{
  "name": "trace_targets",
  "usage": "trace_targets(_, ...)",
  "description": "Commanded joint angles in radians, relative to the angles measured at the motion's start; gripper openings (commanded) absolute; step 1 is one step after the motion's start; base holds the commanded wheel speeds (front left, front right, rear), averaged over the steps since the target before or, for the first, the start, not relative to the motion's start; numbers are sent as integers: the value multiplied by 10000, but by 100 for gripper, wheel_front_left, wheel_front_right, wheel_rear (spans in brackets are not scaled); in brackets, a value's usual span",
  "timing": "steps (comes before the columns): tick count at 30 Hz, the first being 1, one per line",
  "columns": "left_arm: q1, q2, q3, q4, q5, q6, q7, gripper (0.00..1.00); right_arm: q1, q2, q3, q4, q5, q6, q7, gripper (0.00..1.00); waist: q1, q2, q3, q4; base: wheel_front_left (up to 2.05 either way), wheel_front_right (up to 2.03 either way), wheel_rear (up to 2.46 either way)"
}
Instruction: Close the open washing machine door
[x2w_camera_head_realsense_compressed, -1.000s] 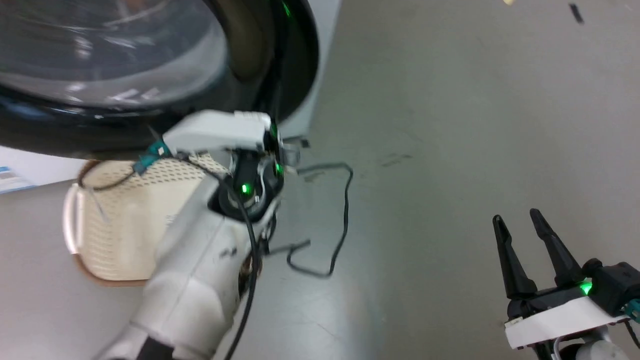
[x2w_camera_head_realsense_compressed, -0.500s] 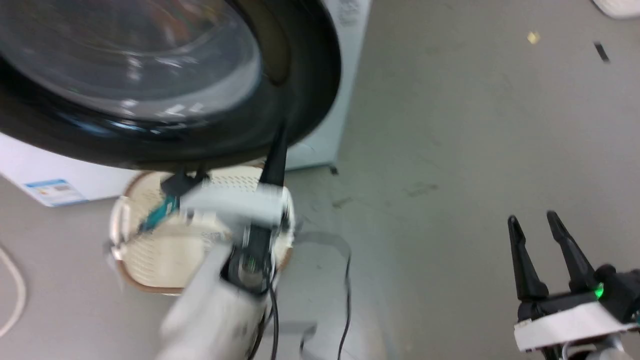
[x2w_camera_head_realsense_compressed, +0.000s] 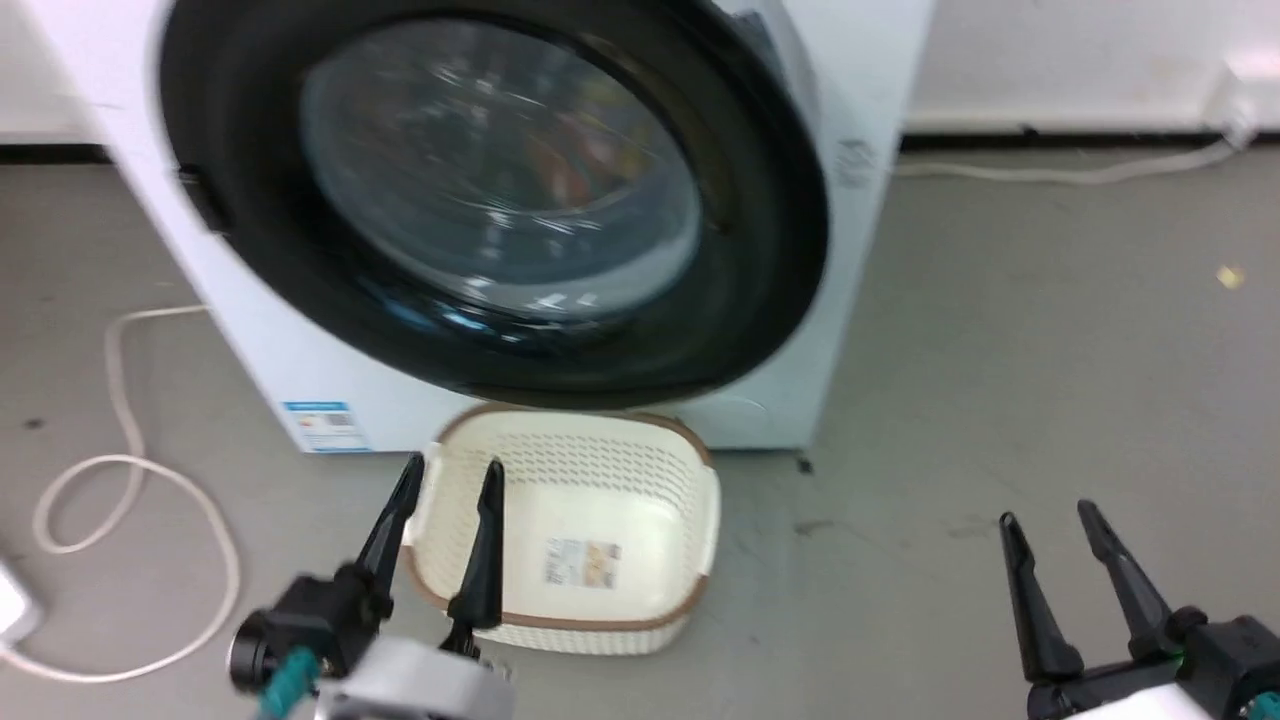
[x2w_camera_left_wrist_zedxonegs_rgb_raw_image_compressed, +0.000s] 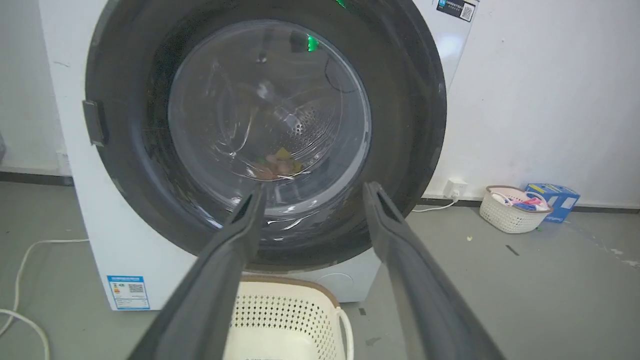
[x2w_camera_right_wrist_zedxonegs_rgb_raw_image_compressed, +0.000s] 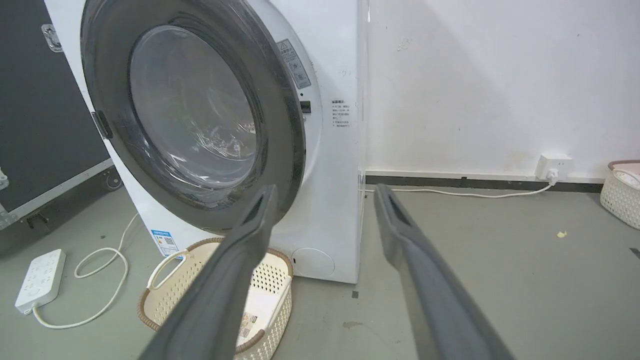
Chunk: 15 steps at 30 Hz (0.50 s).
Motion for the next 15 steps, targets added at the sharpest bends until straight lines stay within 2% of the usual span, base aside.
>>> trace_targets(1,263,-25,66,-236,389,137,-43,100,154,57,2,-65,-56,8,-46,100,3,0,-469,578,0,0,0)
trace_targets(3,671,-79,228,-733,1265,389,-43,100,268,97,19,-145,-91,8,-46,100,3,0,-568,905,0,0,0)
trace_targets(6,1024,-147,300,-1071,1882,570,-43,100,360,143,9,-145,-91,8,-46,100,3,0,-628,1161,0,0,0)
trace_targets(15,1762,-223,342,-856,2582,646,-43,100,539,259,-55,-101,-141,8,-46,100,3,0,-692,1610,0,0,0)
